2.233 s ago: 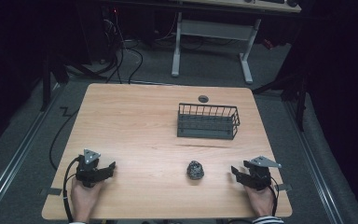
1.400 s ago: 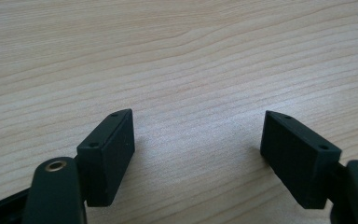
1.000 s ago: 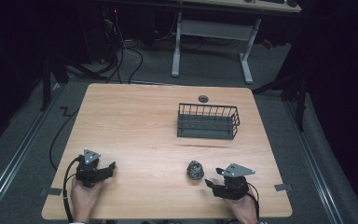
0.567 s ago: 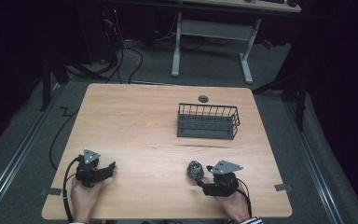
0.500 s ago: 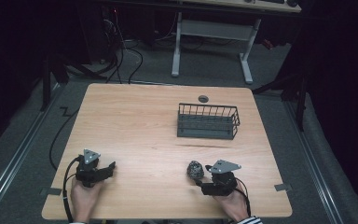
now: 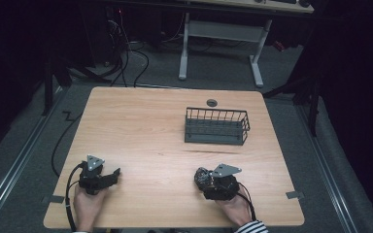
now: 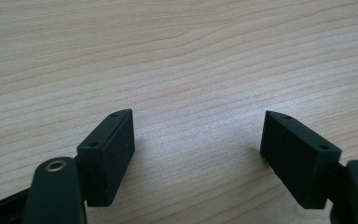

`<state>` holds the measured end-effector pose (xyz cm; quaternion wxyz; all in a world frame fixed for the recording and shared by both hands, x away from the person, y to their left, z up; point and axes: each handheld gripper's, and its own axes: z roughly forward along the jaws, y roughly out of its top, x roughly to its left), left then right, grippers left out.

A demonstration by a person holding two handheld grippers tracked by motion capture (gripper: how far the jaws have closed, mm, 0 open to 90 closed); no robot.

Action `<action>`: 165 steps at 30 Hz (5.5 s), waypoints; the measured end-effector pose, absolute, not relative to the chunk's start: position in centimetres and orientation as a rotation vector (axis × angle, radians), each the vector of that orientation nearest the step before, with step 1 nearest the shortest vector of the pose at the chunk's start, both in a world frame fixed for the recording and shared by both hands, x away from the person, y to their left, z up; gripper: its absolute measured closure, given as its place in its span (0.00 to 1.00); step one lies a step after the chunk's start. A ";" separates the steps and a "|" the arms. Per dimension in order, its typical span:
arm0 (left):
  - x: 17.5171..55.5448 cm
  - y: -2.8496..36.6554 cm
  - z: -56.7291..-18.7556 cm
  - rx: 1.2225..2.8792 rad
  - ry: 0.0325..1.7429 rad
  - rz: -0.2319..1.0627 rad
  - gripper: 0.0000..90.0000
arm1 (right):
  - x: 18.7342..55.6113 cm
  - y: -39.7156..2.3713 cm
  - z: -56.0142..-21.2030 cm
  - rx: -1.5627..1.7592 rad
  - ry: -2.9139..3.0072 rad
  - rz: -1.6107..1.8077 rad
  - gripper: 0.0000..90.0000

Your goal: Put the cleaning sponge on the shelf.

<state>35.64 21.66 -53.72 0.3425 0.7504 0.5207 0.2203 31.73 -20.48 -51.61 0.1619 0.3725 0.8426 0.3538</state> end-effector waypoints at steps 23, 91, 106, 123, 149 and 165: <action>35.6 21.7 -53.7 1.949 1.354 0.569 0.29 | 31.7 -20.9 -51.2 1.066 2.411 1.093 0.51; 35.6 21.6 -53.7 1.952 1.354 0.576 0.30 | 35.8 -28.2 -40.0 1.115 2.222 1.260 0.54; 35.6 21.6 -53.7 1.949 1.357 0.574 0.30 | 39.8 -29.3 -38.8 1.171 2.158 1.214 0.54; 35.6 21.7 -53.7 1.945 1.358 0.569 0.30 | 44.7 -29.3 -40.5 1.314 2.137 1.062 0.53; 35.6 21.7 -53.7 1.945 1.358 0.568 0.30 | 49.0 -28.4 -42.9 1.495 2.146 0.946 0.52; 35.7 21.7 -53.7 1.942 1.358 0.568 0.30 | 49.1 -28.0 -43.4 1.473 2.180 0.916 0.38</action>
